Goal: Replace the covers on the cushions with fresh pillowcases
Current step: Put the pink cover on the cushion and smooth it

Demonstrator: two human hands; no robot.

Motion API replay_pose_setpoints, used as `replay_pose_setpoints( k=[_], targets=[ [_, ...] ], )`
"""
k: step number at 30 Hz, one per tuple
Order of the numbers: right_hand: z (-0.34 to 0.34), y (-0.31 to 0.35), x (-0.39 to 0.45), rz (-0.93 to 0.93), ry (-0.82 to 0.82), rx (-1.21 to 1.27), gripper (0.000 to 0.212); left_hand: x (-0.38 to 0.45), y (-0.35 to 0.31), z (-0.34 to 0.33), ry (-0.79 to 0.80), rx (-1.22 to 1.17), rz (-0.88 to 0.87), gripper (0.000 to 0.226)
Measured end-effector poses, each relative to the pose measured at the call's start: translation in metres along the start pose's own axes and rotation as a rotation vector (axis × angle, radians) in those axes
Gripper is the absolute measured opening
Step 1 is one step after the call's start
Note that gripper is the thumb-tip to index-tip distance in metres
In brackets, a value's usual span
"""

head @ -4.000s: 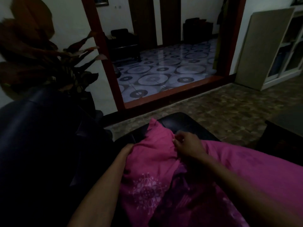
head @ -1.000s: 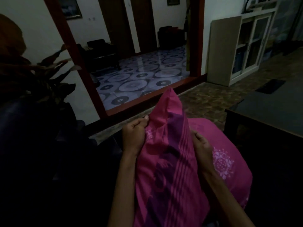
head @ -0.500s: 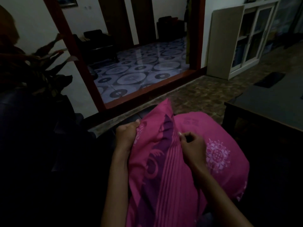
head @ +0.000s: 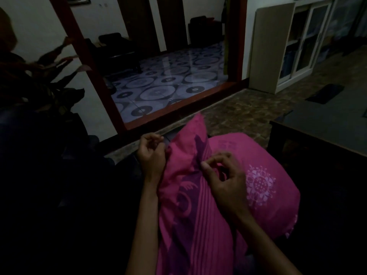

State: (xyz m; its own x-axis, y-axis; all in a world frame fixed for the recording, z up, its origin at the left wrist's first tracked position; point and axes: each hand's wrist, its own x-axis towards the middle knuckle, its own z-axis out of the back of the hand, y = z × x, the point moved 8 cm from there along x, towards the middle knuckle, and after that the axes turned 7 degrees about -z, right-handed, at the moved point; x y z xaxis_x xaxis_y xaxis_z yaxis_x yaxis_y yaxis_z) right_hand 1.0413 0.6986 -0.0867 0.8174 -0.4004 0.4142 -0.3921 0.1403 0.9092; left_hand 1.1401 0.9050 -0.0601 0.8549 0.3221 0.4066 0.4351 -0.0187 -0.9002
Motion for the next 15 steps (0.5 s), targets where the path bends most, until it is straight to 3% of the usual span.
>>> replay_pose_setpoints(
  k=[3,6,11,15],
  targets=[
    [0.012,-0.017,0.002,-0.049,-0.105,-0.013,0.019,-0.009,-0.007,-0.021,0.349,-0.160,-0.079,0.015],
    [0.017,-0.019,0.008,-0.078,-0.165,-0.039,0.019,-0.022,-0.019,-0.037,0.611,0.052,-0.175,0.018],
    [0.017,-0.016,0.029,-0.063,-0.219,-0.066,0.015,-0.019,-0.022,-0.031,0.630,0.297,-0.204,0.022],
    [0.005,-0.012,0.038,-0.029,-0.200,-0.032,0.012,-0.010,-0.010,-0.004,0.446,0.240,-0.184,0.013]
  ],
)
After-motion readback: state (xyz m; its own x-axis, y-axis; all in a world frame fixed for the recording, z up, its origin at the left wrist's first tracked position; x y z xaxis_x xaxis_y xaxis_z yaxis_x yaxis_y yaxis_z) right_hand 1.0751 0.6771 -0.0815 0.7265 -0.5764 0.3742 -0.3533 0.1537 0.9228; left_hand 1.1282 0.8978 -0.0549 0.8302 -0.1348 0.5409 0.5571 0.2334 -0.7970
